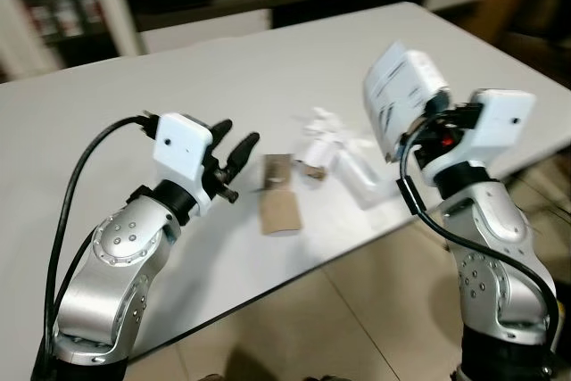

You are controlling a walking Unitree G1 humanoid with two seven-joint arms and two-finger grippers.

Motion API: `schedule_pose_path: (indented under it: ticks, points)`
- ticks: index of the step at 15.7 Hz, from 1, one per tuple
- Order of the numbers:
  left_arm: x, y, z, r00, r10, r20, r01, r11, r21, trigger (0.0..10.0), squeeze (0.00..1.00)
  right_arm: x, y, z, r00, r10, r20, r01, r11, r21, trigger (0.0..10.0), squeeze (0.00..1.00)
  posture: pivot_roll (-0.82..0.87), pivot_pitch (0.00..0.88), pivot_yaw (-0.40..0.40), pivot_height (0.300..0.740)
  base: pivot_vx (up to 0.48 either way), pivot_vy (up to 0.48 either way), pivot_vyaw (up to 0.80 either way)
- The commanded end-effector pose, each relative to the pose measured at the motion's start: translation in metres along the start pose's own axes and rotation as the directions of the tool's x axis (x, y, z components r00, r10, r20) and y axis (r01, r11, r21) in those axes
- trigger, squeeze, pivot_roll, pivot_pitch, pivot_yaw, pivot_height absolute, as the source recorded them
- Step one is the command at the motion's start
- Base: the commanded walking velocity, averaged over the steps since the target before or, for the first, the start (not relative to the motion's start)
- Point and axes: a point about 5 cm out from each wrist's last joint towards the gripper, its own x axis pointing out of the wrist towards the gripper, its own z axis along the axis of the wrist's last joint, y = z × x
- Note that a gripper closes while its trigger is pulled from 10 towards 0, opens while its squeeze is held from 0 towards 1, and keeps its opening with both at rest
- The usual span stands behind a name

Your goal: Picking trash to rubbish bin

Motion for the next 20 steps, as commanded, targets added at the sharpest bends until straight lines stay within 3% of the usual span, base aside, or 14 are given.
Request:
schedule_pose_path:
  ticks: [1, 4, 11, 20]
  points:
    - [0.000, 0.006, -0.001, 0.999, 0.038, -0.007, -0.038, 0.999, 0.012, 10.0, 0.00, -0.002, 0.003, 0.002, 1.000, -0.005, 0.014, 0.005, 1.000, -0.029, 10.0, 0.00, -0.03, 0.020, -0.018, 0.740, 0.000, 0.000, -0.80]
    - [-0.002, 0.008, -0.007, 0.997, 0.077, -0.025, -0.076, 0.997, 0.014, 10.0, 0.00, -0.007, 0.009, -0.011, 0.998, 0.028, -0.050, -0.033, 0.994, -0.105, 10.0, 0.00, -0.03, 0.014, -0.024, 0.740, 0.000, 0.000, -0.80]
    - [-0.005, 0.006, -0.012, 0.995, 0.098, -0.036, -0.096, 0.995, 0.039, 10.0, 0.00, -0.008, 0.015, -0.023, 0.991, 0.019, -0.130, -0.038, 0.988, -0.147, 10.0, 0.00, -0.03, 0.022, -0.038, 0.740, 0.000, 0.000, -0.80]
    - [-0.004, 0.004, -0.014, 0.996, 0.082, -0.043, -0.080, 0.996, 0.046, 10.0, 0.00, -0.012, 0.017, -0.026, 0.987, 0.007, -0.158, -0.031, 0.988, -0.149, 10.0, 0.00, -0.04, 0.035, -0.035, 0.740, 0.000, -0.382, -0.80]
